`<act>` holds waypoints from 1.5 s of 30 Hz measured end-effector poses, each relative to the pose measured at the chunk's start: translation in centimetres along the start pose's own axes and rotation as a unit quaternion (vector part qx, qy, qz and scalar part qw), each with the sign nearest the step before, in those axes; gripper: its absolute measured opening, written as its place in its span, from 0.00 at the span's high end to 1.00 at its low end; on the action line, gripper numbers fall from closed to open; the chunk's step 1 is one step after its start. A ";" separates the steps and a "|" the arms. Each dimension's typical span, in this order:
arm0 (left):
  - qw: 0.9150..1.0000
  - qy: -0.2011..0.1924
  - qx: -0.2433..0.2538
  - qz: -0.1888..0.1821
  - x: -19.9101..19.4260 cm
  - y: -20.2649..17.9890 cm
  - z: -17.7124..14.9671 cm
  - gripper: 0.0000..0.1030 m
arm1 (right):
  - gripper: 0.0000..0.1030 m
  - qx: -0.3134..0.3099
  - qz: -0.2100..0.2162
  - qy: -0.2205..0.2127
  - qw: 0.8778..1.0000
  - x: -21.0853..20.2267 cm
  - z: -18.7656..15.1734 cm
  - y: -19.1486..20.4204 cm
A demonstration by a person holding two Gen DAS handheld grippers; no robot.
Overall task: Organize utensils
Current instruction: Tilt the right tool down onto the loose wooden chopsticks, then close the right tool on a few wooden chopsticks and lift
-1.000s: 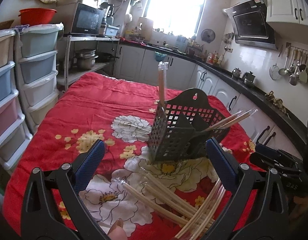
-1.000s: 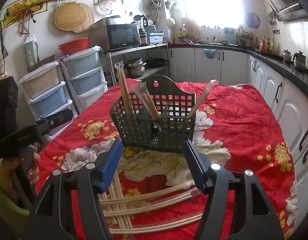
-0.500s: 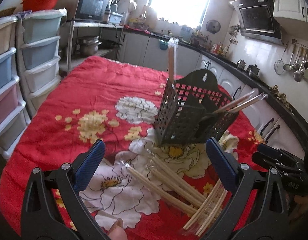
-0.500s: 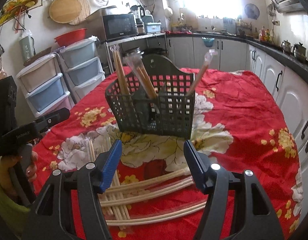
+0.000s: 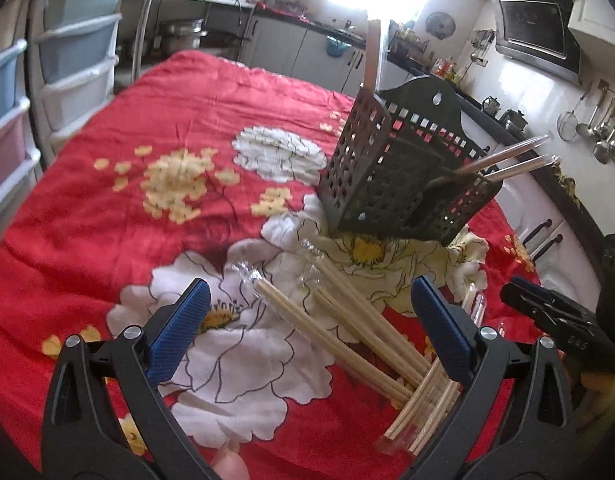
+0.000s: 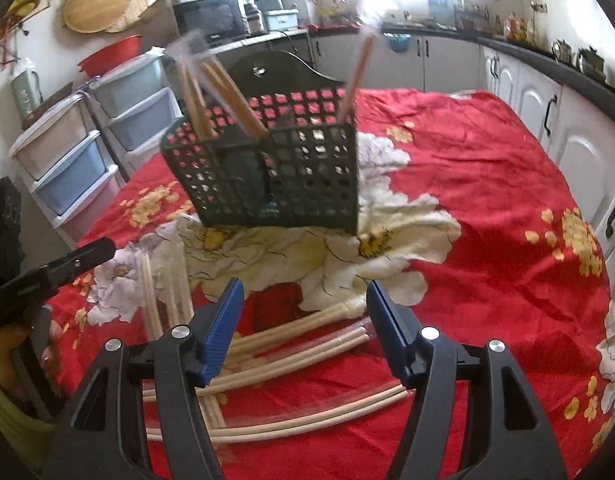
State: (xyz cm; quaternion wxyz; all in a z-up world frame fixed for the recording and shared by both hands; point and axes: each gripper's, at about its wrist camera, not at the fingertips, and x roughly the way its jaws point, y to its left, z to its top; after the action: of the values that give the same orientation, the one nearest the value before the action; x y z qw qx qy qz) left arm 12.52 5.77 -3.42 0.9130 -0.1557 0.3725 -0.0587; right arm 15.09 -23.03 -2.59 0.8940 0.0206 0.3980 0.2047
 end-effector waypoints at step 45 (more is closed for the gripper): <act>0.989 0.071 -0.127 -0.032 4.9 5.2 0.1 0.89 | 0.90 0.228 0.070 0.079 0.968 7.1 0.8 -5.1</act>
State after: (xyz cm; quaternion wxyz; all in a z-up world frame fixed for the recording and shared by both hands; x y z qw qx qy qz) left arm 16.10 9.60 -8.31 0.8549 -0.2777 0.4353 -0.0504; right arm 21.73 -24.92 -8.00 0.8145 0.2358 0.5015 0.1716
